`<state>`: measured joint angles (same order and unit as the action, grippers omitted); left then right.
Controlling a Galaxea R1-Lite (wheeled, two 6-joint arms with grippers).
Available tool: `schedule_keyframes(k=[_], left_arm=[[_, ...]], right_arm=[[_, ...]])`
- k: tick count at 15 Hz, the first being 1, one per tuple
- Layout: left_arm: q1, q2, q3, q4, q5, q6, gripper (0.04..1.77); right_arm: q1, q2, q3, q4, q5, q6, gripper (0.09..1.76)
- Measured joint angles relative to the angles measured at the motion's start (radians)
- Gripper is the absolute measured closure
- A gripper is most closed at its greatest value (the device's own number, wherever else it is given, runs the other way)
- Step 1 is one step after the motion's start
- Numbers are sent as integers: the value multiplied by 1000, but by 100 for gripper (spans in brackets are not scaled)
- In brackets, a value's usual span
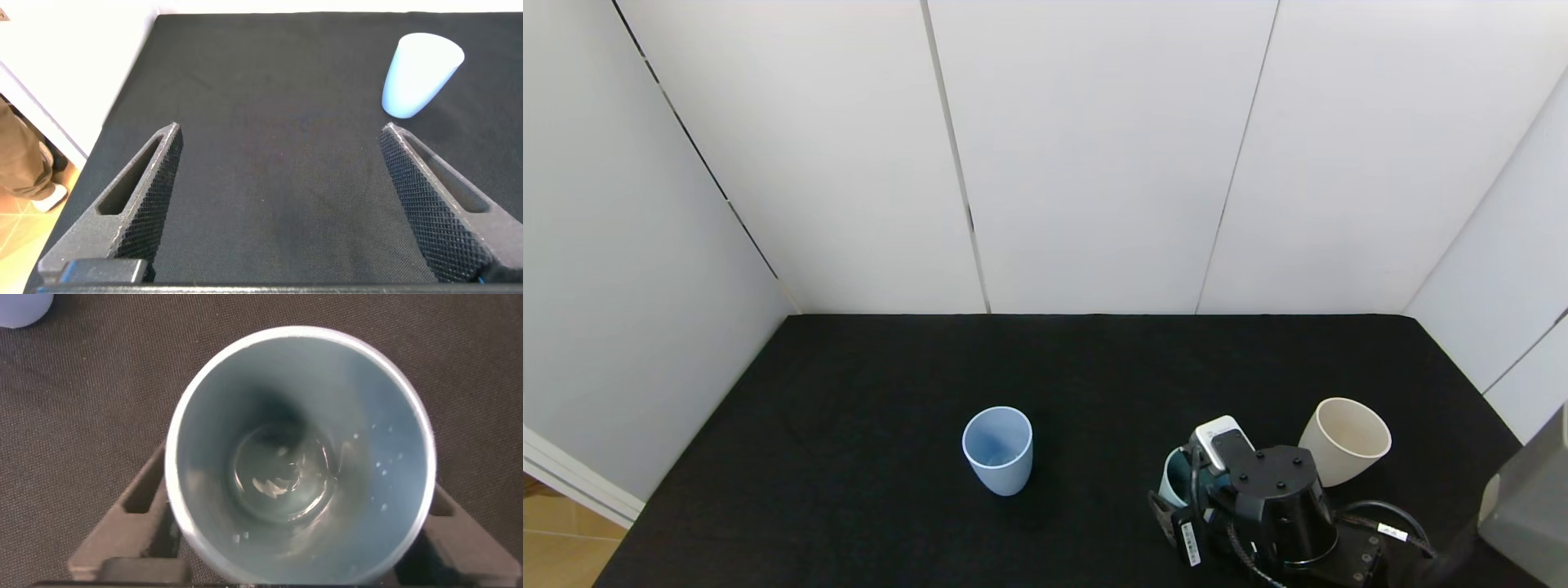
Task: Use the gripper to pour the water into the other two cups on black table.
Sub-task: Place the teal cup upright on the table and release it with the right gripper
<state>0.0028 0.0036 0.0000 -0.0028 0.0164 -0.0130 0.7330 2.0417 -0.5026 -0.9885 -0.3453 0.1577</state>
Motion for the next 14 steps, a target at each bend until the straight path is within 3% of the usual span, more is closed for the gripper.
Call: schedule_keyframes(k=[10,14], left_arm=[[0,0,0,0,0,0,9],[0,0,0,0,0,0,9]], right_arm=[[-2,-66,-24,20,-1,-17,23],[-3,-166,-54,140,-2,-25,19]])
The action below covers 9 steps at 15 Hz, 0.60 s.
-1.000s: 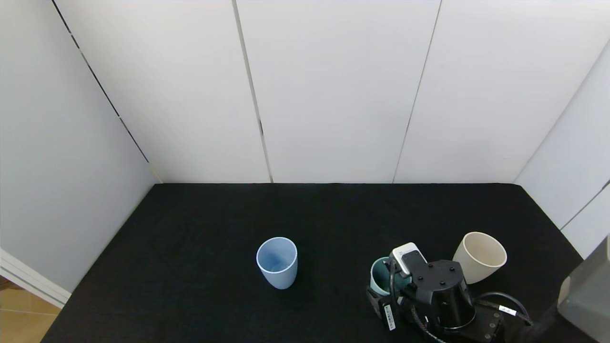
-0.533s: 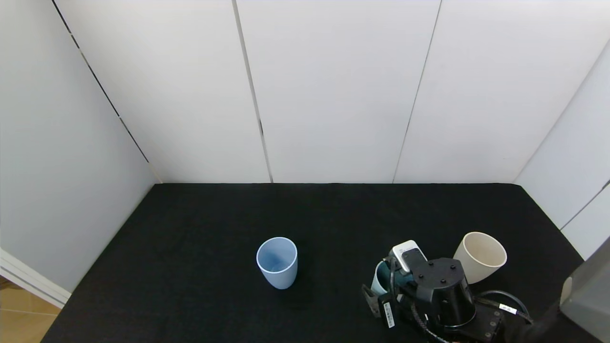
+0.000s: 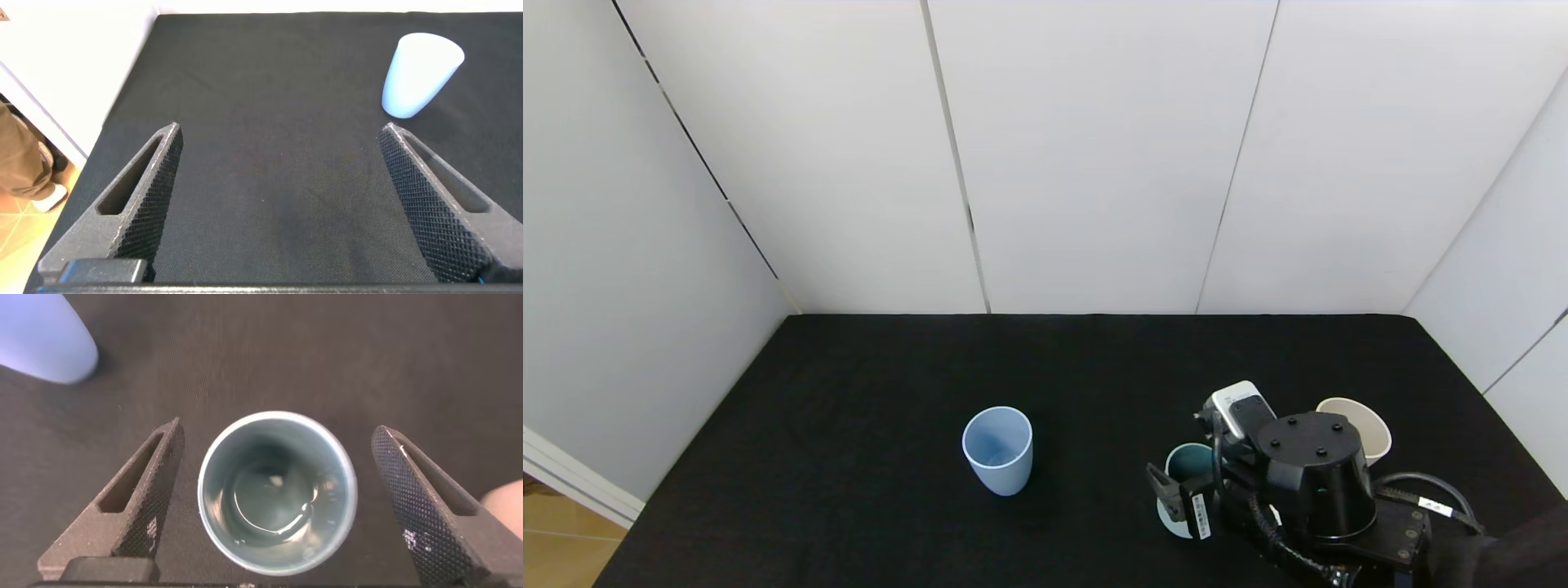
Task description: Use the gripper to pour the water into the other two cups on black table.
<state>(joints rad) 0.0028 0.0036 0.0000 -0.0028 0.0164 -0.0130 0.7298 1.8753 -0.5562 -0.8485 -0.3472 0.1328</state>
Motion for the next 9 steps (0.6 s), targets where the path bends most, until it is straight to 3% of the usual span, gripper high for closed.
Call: schedule_keyframes(k=[9], left_arm=[[0,0,0,0,0,0,9]], right_arm=[[-8,-358,-44,327,-9,-11,16]])
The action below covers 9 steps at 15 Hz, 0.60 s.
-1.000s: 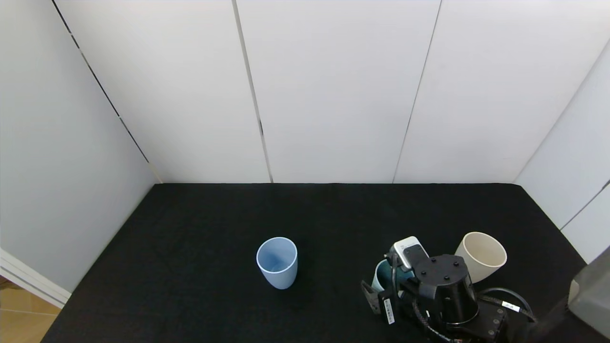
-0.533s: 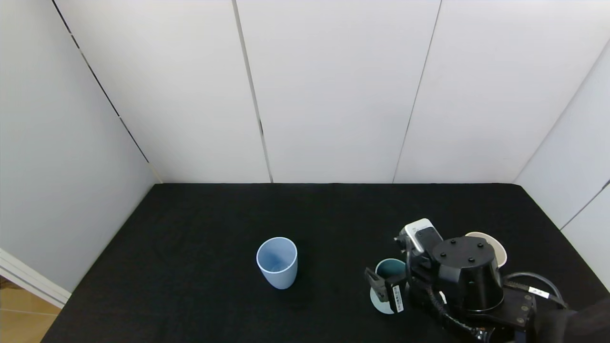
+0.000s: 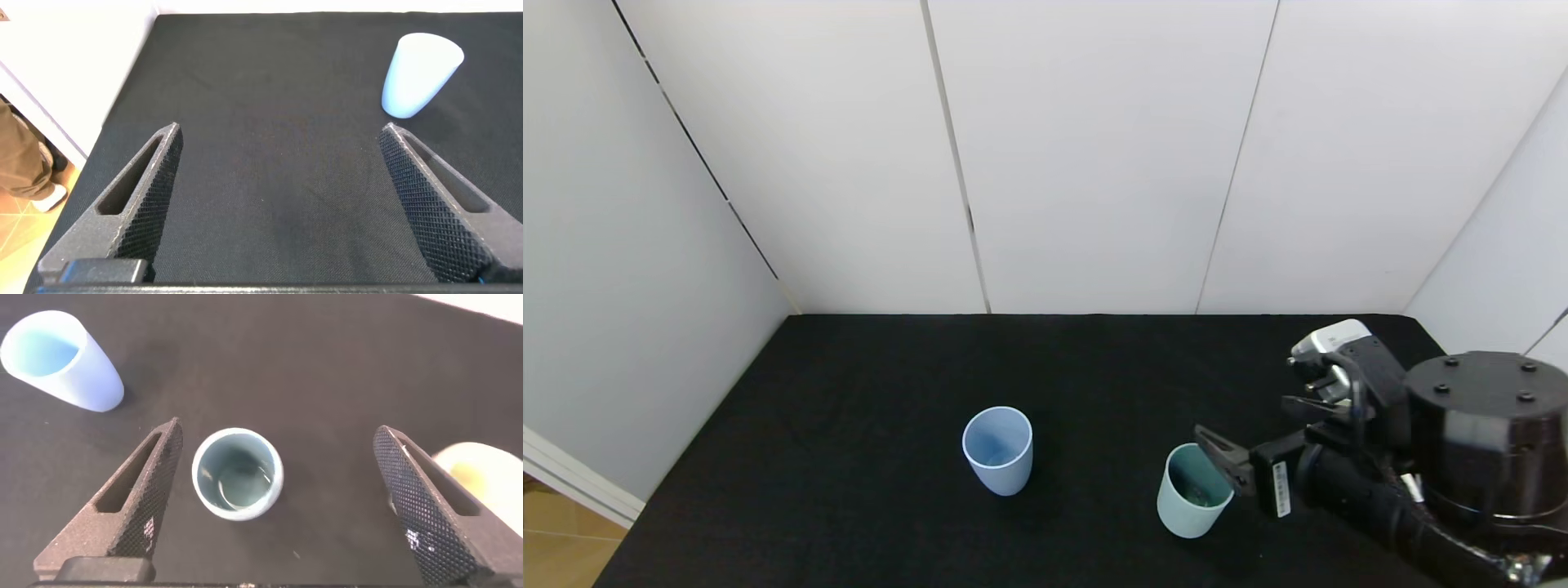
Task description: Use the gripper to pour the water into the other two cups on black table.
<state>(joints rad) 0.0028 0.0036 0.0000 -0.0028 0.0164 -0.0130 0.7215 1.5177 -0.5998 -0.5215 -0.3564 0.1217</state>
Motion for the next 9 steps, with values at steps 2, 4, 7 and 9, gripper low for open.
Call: schedule_keyframes(k=[2,4,7,9], left_arm=[[0,0,0,0,0,0,9],[0,0,0,0,0,0,9],[0,0,0,0,0,0,9],[0,0,0,0,0,0,9]], right_arm=[[-6,-102,2,91,-10,-1,16],[-9,-210,9,184,-37,-1,15],[-11,-368,22,318,-87,0,15],[-10,-467,38,378,-181,0,15]])
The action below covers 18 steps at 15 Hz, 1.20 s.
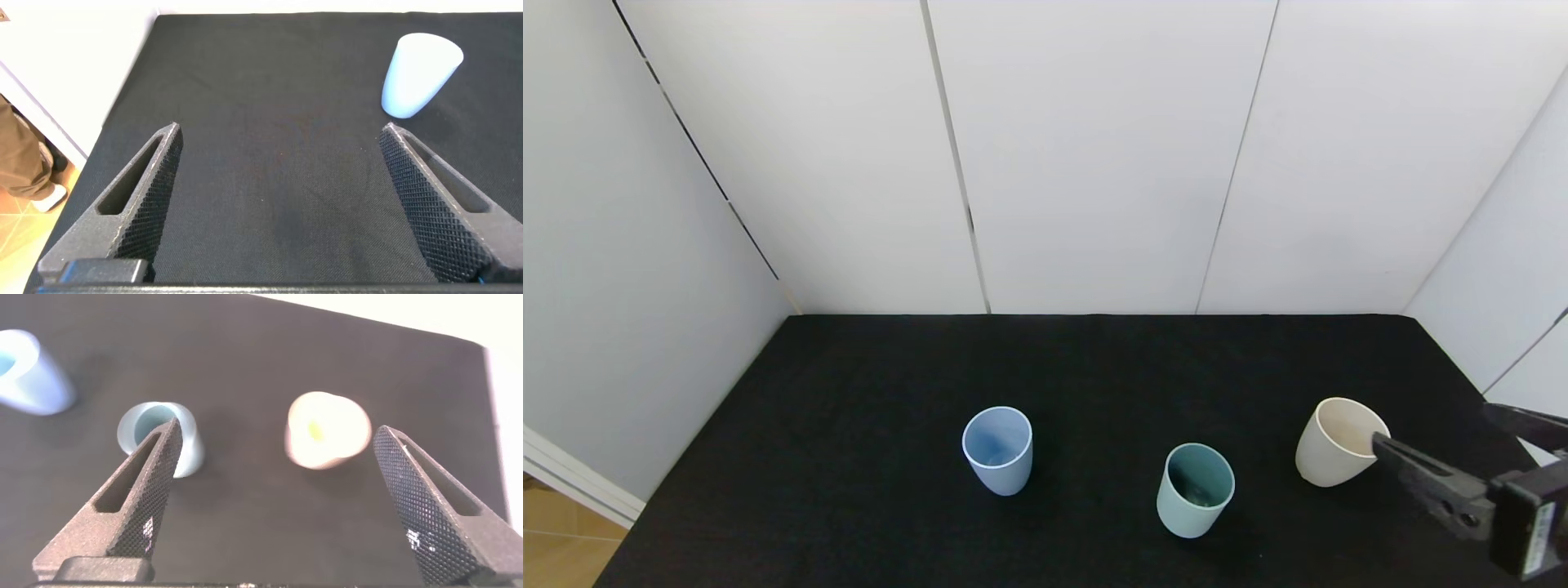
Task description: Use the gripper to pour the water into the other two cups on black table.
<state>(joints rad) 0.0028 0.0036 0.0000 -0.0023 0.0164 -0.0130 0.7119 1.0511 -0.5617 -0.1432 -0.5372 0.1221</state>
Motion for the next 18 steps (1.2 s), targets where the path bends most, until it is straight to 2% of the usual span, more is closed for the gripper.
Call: schedule_keyframes(k=[2,7,10,13,18], left_arm=[[0,0,0,0,0,0,9],[0,0,0,0,0,0,9],[0,0,0,0,0,0,9],[0,0,0,0,0,0,9],[0,0,0,0,0,0,9]], right_arm=[[-75,-73,41,7,14,-22,15],[-496,-284,134,56,383,-88,15],[-659,-456,210,100,493,-114,15],[-724,-626,309,123,519,-140,15],[-714,-880,453,161,524,-155,15]])
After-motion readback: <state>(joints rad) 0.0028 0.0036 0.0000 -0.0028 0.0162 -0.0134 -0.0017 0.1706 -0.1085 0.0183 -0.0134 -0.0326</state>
